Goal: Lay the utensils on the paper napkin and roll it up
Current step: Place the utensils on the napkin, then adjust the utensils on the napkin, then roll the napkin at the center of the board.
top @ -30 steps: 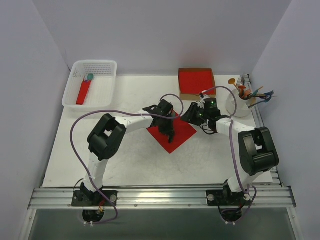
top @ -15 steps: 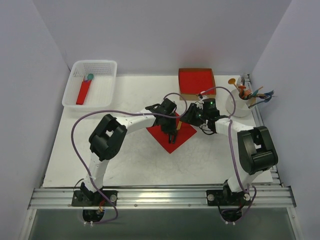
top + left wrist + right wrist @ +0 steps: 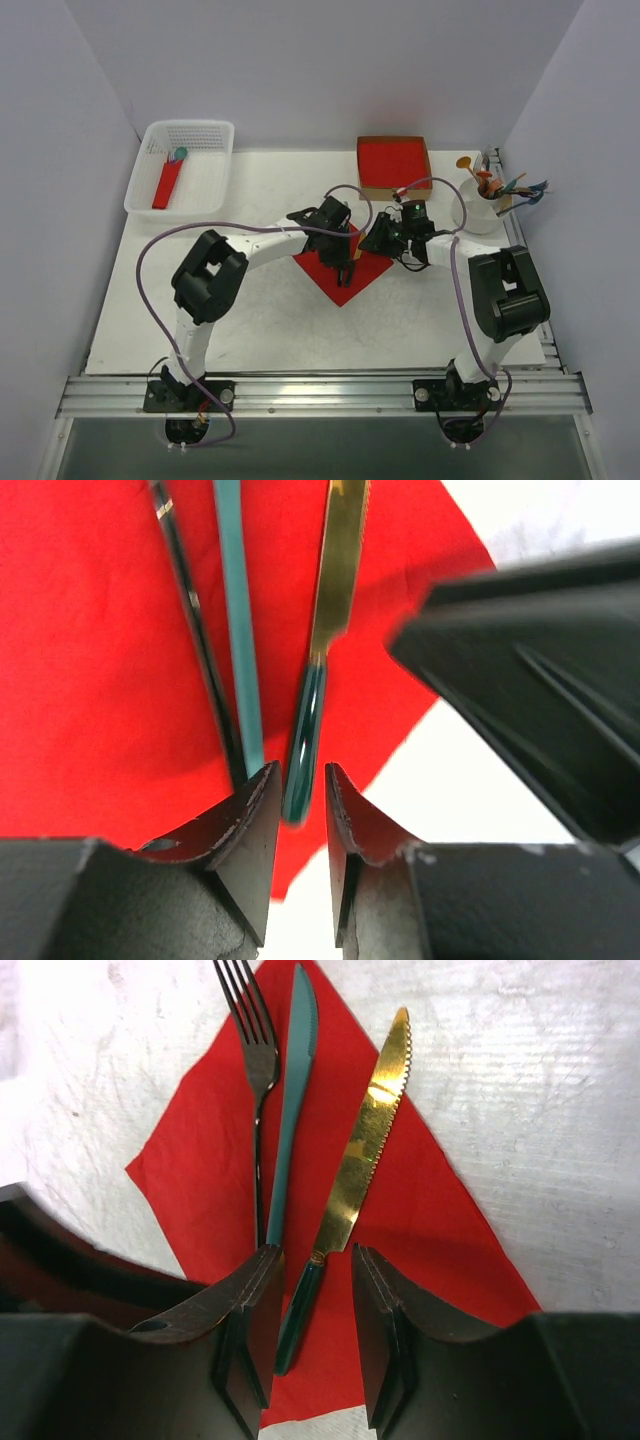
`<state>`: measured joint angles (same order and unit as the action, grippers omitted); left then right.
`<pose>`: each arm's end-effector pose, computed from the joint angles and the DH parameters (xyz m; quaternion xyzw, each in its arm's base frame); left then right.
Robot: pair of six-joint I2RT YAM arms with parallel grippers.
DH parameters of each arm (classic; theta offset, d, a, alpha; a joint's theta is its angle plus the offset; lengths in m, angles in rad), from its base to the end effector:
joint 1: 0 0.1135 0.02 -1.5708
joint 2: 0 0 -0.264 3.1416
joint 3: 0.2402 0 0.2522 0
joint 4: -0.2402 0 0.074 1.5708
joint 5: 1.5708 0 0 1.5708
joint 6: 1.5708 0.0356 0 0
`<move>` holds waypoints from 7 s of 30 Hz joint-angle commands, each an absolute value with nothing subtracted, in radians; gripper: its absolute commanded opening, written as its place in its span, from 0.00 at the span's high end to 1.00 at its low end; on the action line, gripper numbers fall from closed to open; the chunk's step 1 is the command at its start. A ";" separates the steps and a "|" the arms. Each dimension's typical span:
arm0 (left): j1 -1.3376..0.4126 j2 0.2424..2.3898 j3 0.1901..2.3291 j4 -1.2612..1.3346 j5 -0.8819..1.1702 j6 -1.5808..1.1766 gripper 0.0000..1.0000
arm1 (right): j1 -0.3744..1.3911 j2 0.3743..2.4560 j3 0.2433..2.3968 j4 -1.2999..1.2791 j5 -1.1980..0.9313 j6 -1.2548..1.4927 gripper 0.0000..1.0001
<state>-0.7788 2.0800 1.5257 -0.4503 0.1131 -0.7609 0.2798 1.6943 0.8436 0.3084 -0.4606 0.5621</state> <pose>0.3155 -0.3170 0.1738 0.0244 0.9585 -0.2331 0.1625 0.3319 0.1118 0.1763 0.0081 0.8550 0.3771 0.3559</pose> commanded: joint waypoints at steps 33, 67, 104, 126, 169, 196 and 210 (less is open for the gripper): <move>-0.623 1.902 1.315 -0.360 0.006 -0.612 0.65 | 0.523 1.784 1.009 0.066 -0.077 0.611 0.74; -0.592 1.922 1.338 -0.368 0.038 -0.529 0.66 | 0.603 1.753 1.083 -0.077 0.116 0.670 0.74; -0.583 1.914 1.333 -0.359 0.048 -0.502 0.66 | 0.621 1.802 1.040 -0.080 0.147 0.696 0.75; -0.583 1.924 1.344 -0.362 0.058 -0.489 0.66 | 0.629 1.798 1.094 -0.118 0.179 0.650 0.93; -0.578 1.944 1.355 -0.374 0.063 -0.469 0.66 | 0.658 1.873 1.199 -0.109 0.201 0.572 0.89; -0.578 1.954 1.344 -0.374 0.044 -0.471 0.75 | 0.500 1.709 1.046 -0.127 0.196 0.483 0.95; -0.575 1.976 1.330 -0.374 0.020 -0.471 0.87 | 0.485 1.730 0.953 -0.084 0.192 0.480 1.00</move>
<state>-0.5751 1.9583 1.3220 -0.3923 0.0345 -0.4850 0.4839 1.7374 0.9859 -0.0814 0.1783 0.4847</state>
